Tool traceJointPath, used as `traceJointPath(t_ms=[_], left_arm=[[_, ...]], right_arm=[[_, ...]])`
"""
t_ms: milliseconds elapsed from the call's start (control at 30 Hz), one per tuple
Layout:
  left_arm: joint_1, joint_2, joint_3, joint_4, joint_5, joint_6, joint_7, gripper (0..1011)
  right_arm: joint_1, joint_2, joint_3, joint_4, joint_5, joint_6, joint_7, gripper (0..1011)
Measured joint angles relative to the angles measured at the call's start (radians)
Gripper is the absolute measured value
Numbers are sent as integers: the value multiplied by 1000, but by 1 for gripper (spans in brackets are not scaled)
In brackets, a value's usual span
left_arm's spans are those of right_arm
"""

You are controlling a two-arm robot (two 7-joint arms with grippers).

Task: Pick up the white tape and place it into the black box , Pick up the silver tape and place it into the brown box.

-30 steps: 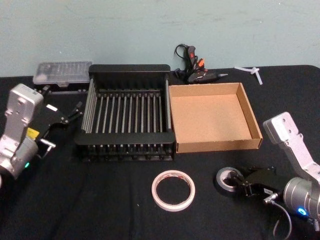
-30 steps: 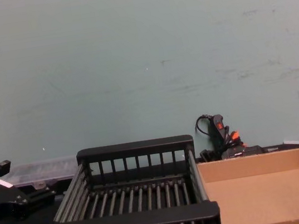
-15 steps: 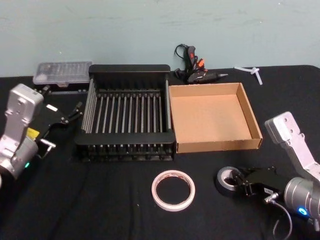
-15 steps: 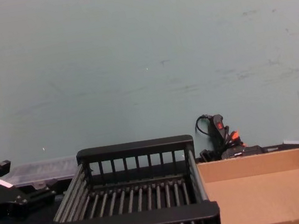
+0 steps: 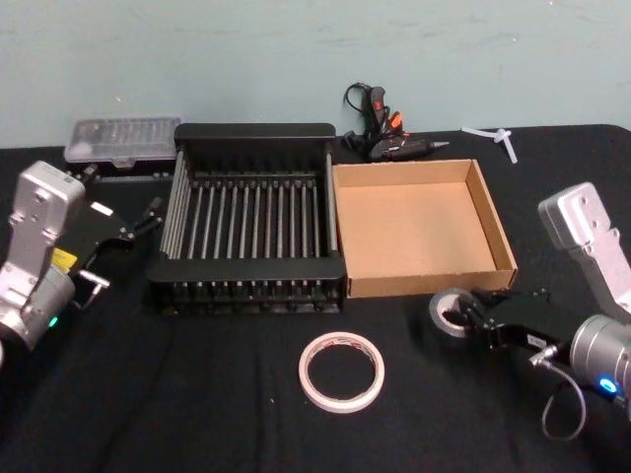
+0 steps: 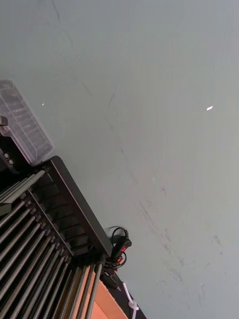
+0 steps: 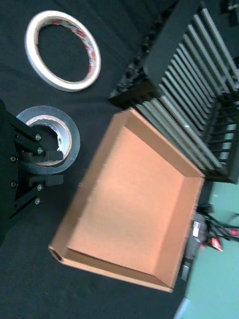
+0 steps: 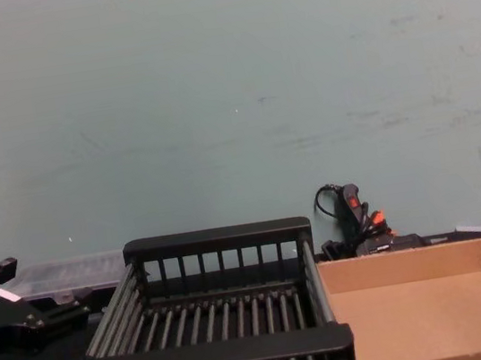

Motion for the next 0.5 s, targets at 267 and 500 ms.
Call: traceJointPath(t_ms=[267,500], left_arm=[[0,0,0,0,0,0,0,1001],[0,0,0,0,0,0,0,1001]], right_arm=[[52,2,3,11,-17,-41,8,164],[109,-6,-6,41,-31,-67,16,164]])
